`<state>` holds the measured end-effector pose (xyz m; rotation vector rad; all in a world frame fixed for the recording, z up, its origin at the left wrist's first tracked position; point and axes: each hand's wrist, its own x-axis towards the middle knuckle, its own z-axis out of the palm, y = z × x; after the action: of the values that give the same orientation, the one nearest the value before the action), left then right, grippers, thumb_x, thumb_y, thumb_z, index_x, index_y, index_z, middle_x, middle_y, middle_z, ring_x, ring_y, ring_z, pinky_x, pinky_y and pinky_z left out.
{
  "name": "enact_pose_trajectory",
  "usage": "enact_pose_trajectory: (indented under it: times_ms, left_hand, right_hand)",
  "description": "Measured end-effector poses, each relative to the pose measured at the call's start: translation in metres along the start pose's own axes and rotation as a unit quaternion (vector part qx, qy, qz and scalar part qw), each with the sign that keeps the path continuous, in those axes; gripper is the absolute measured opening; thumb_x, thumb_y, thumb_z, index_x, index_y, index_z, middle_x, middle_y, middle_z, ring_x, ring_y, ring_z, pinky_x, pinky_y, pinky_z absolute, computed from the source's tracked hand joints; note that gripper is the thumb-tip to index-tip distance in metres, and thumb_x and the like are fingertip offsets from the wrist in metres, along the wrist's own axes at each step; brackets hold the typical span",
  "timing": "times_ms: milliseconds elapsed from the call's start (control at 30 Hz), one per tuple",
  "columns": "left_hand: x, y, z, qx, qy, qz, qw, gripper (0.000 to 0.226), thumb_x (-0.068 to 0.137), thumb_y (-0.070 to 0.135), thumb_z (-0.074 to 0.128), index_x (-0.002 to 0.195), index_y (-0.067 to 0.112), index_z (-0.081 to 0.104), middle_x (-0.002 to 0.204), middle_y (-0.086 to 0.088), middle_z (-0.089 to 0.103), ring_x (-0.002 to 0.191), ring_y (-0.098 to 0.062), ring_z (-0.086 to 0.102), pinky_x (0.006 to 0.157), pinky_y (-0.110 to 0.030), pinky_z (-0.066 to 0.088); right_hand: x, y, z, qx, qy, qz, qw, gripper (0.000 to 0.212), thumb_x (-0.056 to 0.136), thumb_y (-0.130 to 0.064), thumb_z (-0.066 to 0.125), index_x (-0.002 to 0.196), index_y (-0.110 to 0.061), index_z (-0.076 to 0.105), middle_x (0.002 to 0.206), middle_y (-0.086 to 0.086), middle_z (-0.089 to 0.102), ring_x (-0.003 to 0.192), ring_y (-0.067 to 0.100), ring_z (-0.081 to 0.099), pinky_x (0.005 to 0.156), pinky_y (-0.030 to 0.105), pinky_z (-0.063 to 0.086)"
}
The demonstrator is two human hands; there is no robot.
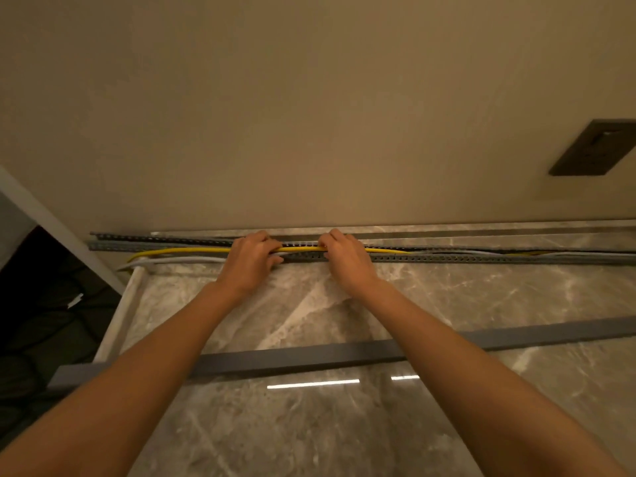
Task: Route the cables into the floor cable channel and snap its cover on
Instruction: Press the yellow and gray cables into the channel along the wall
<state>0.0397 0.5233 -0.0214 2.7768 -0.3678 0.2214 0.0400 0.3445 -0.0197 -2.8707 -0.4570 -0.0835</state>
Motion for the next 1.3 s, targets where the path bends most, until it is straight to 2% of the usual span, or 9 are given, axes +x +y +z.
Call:
enact_pose_trajectory:
  times_ms: [233, 500, 600, 733, 867, 967, 1033, 1133, 1300]
  left_hand:
    - [0.014, -0.010, -0.011, -0.037, -0.070, 0.011, 0.997, 0.017, 0.083, 0.015, 0.063, 0.095, 0.004, 0.066, 0.098, -0.016, 0.067, 0.092, -0.032, 0.061, 0.074, -0.037, 0.045]
    - [0.009, -0.008, -0.005, -0.113, -0.046, -0.002, 0.993, 0.007, 0.085, 0.009, 0.061, 0.082, 0.004, 0.058, 0.090, -0.008, 0.055, 0.087, -0.018, 0.044, 0.076, -0.031, 0.037]
    - [0.008, -0.007, -0.007, -0.108, -0.046, -0.003, 0.993, 0.010, 0.083, 0.008, 0.062, 0.080, -0.001, 0.060, 0.091, -0.017, 0.059, 0.087, -0.026, 0.049, 0.074, -0.030, 0.035]
    - [0.006, 0.002, -0.007, -0.037, -0.053, 0.009, 0.998, 0.017, 0.087, 0.014, 0.058, 0.085, -0.001, 0.063, 0.095, -0.018, 0.062, 0.094, -0.031, 0.053, 0.081, -0.036, 0.038]
    - [0.008, 0.021, -0.002, -0.023, 0.000, -0.068, 0.997, 0.006, 0.082, 0.003, 0.059, 0.078, 0.002, 0.064, 0.093, -0.017, 0.064, 0.094, -0.032, 0.055, 0.084, -0.039, 0.041]
    - [0.013, 0.035, 0.000, -0.068, 0.034, -0.151, 0.986, 0.017, 0.075, -0.012, 0.052, 0.073, -0.003, 0.066, 0.090, -0.022, 0.068, 0.091, -0.037, 0.059, 0.077, -0.040, 0.046]
    - [0.012, 0.043, 0.001, -0.006, 0.019, -0.128, 0.992, 0.018, 0.075, -0.010, 0.050, 0.079, -0.004, 0.066, 0.095, -0.024, 0.066, 0.093, -0.038, 0.059, 0.076, -0.042, 0.046]
    - [0.005, 0.053, 0.010, 0.157, -0.063, -0.008, 0.986, 0.023, 0.078, -0.002, 0.049, 0.098, -0.002, 0.060, 0.105, -0.021, 0.062, 0.099, -0.037, 0.055, 0.078, -0.042, 0.041]
    - [0.002, 0.059, 0.016, 0.209, -0.101, -0.017, 0.973, 0.029, 0.081, 0.005, 0.051, 0.110, 0.003, 0.054, 0.108, -0.018, 0.062, 0.101, -0.035, 0.056, 0.079, -0.040, 0.047]
  right_hand:
    - [0.003, -0.003, 0.004, 0.039, 0.026, 0.041, 0.998, 0.023, 0.090, 0.005, 0.043, 0.107, -0.003, 0.058, 0.112, 0.015, 0.060, 0.102, 0.032, 0.054, 0.081, 0.038, 0.041]
    - [-0.009, -0.002, -0.002, 0.128, 0.025, 0.077, 0.989, 0.008, 0.091, 0.001, 0.048, 0.095, 0.001, 0.055, 0.103, 0.018, 0.062, 0.092, 0.032, 0.056, 0.076, 0.039, 0.043]
    - [-0.007, -0.004, -0.006, 0.126, 0.023, 0.078, 0.989, 0.015, 0.082, 0.013, 0.047, 0.086, 0.005, 0.059, 0.100, 0.021, 0.062, 0.090, 0.035, 0.057, 0.072, 0.038, 0.042]
    - [-0.004, -0.008, -0.002, 0.085, 0.033, 0.079, 0.993, 0.020, 0.079, 0.013, 0.047, 0.092, 0.006, 0.062, 0.106, 0.021, 0.059, 0.096, 0.033, 0.056, 0.069, 0.033, 0.036]
    - [-0.012, -0.004, 0.006, 0.046, 0.060, 0.035, 0.997, 0.024, 0.087, -0.002, 0.048, 0.103, 0.005, 0.064, 0.112, 0.019, 0.056, 0.104, 0.032, 0.050, 0.085, 0.038, 0.043]
    - [-0.017, 0.001, 0.005, 0.042, 0.043, 0.022, 0.998, 0.027, 0.085, -0.005, 0.048, 0.105, 0.005, 0.064, 0.110, 0.020, 0.058, 0.100, 0.033, 0.054, 0.088, 0.040, 0.043]
    - [-0.018, 0.001, 0.004, 0.049, 0.032, 0.019, 0.998, 0.028, 0.085, -0.005, 0.048, 0.106, 0.006, 0.063, 0.110, 0.021, 0.058, 0.099, 0.035, 0.055, 0.089, 0.041, 0.045]
    - [-0.021, 0.000, 0.004, 0.047, 0.025, 0.008, 0.999, 0.030, 0.085, -0.005, 0.044, 0.107, 0.006, 0.061, 0.112, 0.021, 0.058, 0.102, 0.034, 0.054, 0.091, 0.041, 0.042]
    - [-0.029, 0.013, 0.005, 0.026, 0.021, -0.024, 0.999, 0.031, 0.086, -0.005, 0.041, 0.112, 0.002, 0.055, 0.117, 0.018, 0.056, 0.108, 0.033, 0.048, 0.096, 0.039, 0.037]
